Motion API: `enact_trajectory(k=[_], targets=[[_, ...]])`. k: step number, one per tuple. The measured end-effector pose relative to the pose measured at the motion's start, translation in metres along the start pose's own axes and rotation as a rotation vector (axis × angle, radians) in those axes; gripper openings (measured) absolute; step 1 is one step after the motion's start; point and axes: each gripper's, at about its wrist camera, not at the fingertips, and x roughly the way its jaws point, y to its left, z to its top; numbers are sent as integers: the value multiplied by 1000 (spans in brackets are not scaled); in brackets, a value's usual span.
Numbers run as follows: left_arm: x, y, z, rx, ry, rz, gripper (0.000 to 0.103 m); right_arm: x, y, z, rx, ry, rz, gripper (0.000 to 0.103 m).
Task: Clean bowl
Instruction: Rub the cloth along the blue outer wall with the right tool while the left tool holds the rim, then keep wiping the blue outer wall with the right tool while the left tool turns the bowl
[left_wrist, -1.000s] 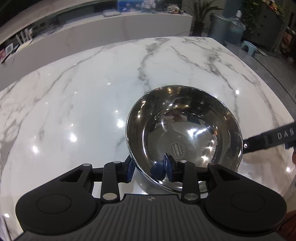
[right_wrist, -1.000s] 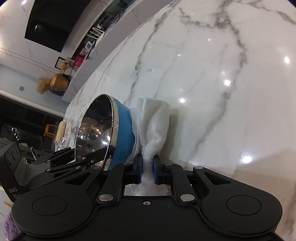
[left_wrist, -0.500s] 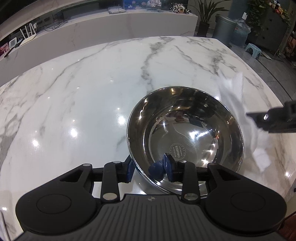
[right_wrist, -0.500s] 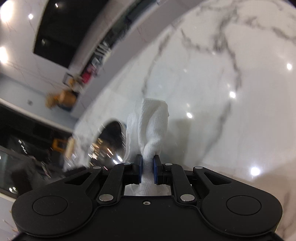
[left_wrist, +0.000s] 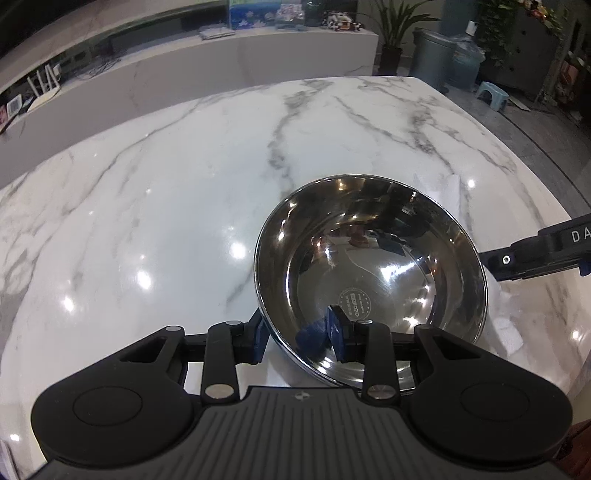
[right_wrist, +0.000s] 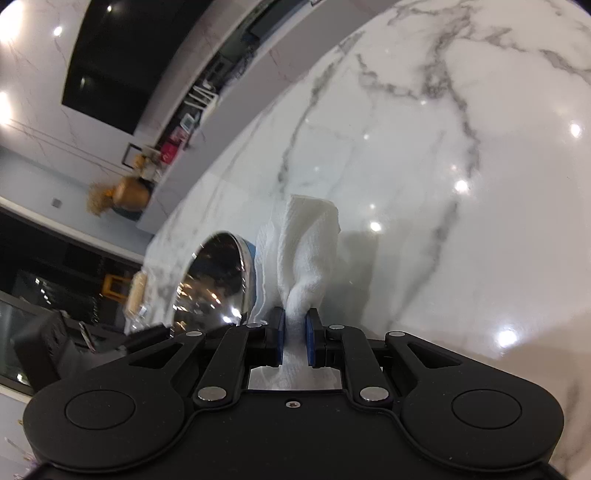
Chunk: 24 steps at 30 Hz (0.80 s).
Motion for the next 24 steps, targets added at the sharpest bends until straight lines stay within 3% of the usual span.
enact_trajectory(k=[6,15,24], targets=[[2,-2,-1,-12,16,-19,30,9,-1,-5,-10,50,-47,12],[1,1,-3,-147,67,-40,31,15,5,-8,-25,66,-71,12],[-2,-1,-4,-117,66,-25,29,13,3,-8,-34,66,-76,12]])
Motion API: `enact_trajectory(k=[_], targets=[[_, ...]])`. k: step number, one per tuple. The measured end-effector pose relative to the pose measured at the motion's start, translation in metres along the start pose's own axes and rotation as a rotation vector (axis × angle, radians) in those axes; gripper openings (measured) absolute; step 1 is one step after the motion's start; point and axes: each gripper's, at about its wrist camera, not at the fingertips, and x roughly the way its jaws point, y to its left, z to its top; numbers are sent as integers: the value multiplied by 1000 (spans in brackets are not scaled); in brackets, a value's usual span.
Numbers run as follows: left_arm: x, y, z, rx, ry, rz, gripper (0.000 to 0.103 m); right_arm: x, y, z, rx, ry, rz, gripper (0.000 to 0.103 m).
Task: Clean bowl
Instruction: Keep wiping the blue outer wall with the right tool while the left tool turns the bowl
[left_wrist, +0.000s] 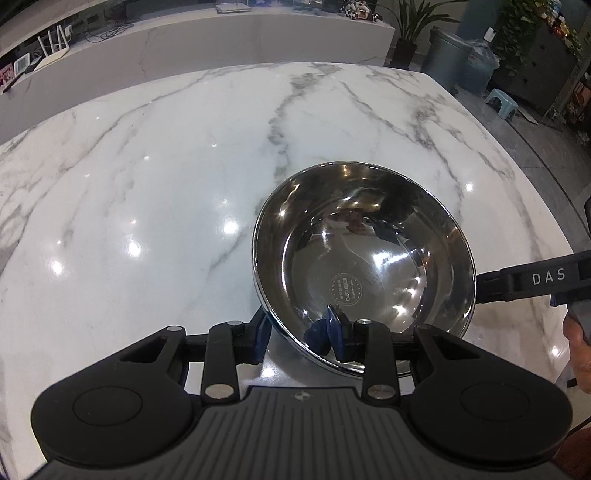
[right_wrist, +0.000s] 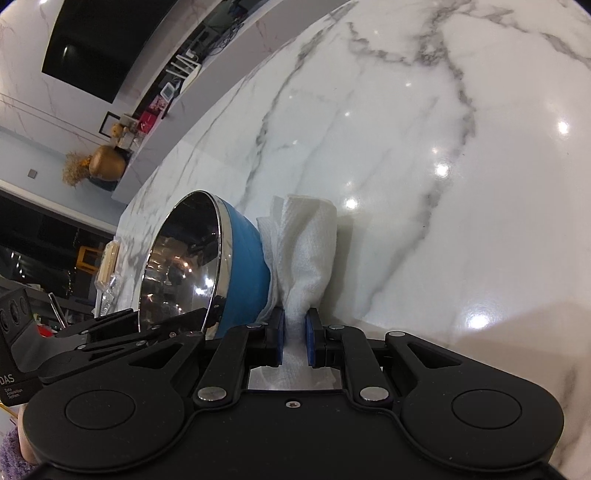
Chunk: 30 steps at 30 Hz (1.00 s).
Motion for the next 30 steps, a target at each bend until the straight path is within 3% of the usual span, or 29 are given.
enact_trajectory(k=[5,9,13,16,30], targets=[[-2,8,4,-7,-16,3,18,-2,0,1,0,-1,2,12],[-3,12,7,-15,-27,11,16,-14,-1,4,9,-51,22,12],[-2,10,7,-11,-31,21,15,-32,-6,8,34,-125,97,12],[-2,9,8,-8,-34,27,15,-33,-8,8,50,-123,144,12],[-2,12,8,-30,-34,31,16,-2,-4,-2,48,-39,39,12]])
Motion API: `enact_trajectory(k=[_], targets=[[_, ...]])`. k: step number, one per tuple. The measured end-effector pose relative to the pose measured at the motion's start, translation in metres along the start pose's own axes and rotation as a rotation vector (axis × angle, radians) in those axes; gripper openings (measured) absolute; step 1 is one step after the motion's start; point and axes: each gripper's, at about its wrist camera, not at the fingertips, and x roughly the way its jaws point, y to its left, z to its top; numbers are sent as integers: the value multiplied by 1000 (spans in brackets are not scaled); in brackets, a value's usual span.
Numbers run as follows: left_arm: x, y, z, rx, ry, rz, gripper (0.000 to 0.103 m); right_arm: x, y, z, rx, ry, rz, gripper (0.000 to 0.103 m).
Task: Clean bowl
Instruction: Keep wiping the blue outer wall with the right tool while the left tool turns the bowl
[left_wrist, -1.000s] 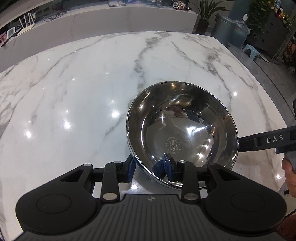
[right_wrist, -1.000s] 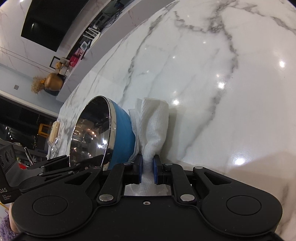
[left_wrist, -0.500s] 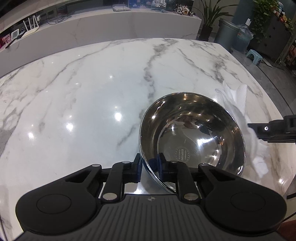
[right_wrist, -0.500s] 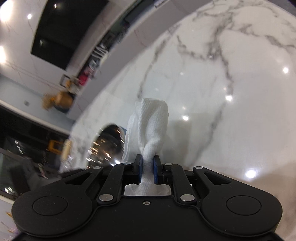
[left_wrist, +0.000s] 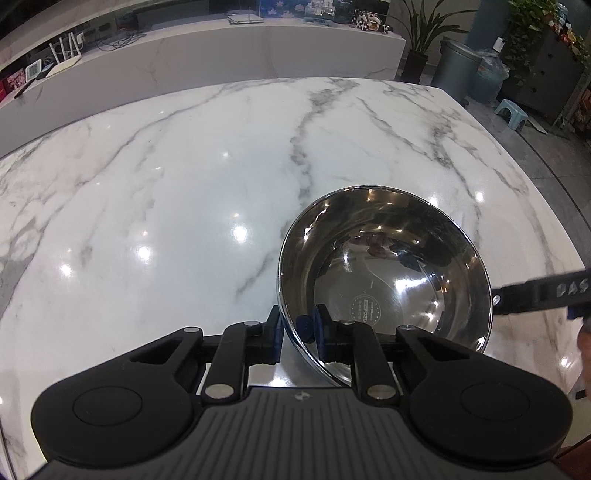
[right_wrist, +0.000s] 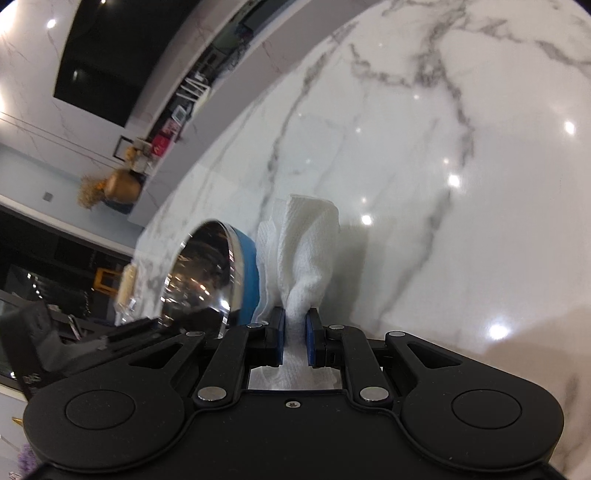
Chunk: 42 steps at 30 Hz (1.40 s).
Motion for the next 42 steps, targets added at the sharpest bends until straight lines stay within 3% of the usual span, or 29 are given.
enact_trajectory(k=[4,6,18,22,28,38,42], targets=[[5,4,-4,-71,47,-52,31,7,0,-3,-1,13,-16,12],[6,5,-5,-94,71,-78,33,7,1,-2,-2,14,-16,12],[1,4,-4,-45,53,-59,21,5,3,1,-12,18,-26,12],[0,9,0,-47,36,-42,16,-10,2,5,-3,-36,7,12],[0,8,1,-32,21,-26,16,-30,-3,12,31,-89,139,12],[0,6,2,-18,11,-10,16,-28,-5,13,42,-78,142,12],[0,4,2,-18,11,-9,16,-22,-4,10,35,-56,103,12]])
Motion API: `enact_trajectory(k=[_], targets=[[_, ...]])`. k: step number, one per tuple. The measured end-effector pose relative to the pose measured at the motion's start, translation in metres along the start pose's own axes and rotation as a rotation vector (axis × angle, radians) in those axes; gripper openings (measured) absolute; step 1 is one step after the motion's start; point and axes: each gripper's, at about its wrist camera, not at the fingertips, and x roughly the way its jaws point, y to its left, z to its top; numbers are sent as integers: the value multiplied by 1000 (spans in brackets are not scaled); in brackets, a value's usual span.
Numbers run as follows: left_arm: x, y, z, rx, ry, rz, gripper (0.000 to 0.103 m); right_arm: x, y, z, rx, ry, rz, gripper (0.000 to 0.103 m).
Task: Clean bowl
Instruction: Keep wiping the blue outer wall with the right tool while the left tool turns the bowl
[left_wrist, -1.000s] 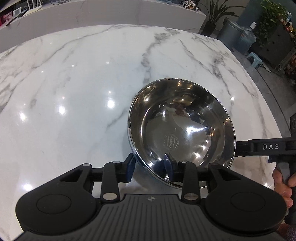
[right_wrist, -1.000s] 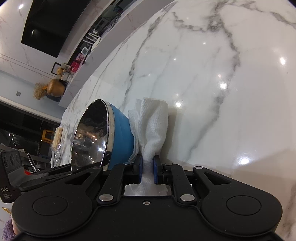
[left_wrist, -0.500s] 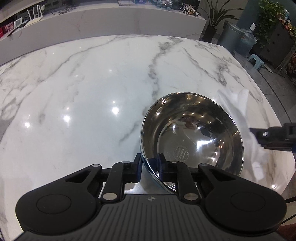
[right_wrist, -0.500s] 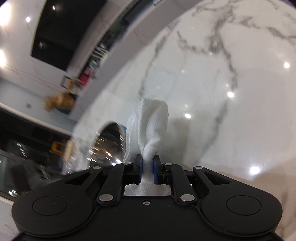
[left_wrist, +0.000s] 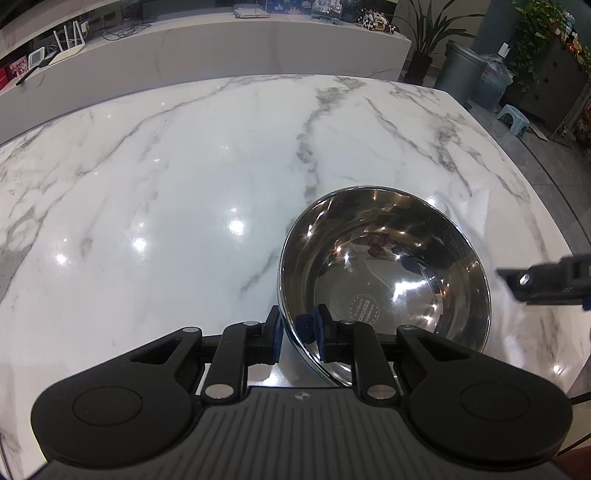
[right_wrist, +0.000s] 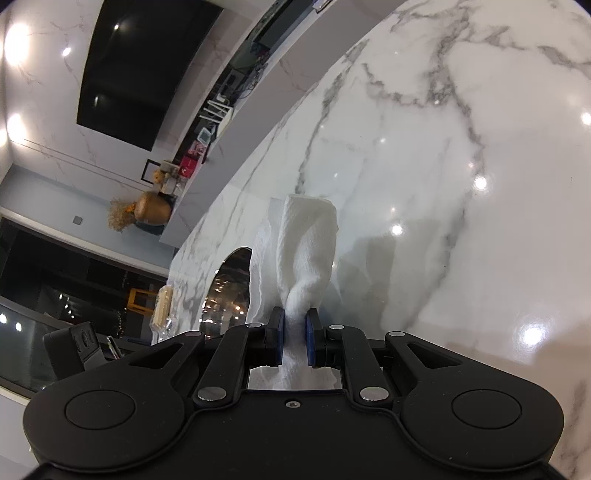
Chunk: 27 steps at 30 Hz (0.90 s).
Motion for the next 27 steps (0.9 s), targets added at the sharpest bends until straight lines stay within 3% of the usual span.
enact_trajectory(k=[7,12,27], targets=[[0,2,0,-26,10,-2,17,19,-4,-10,-1,49,-62,12],[3,2,-4,-47,50,-33,29,22,-3,-13,-16,55,-91,12],[0,-1,-4,17,29,-22,21,25,5,-12,-48,65,-118,12]])
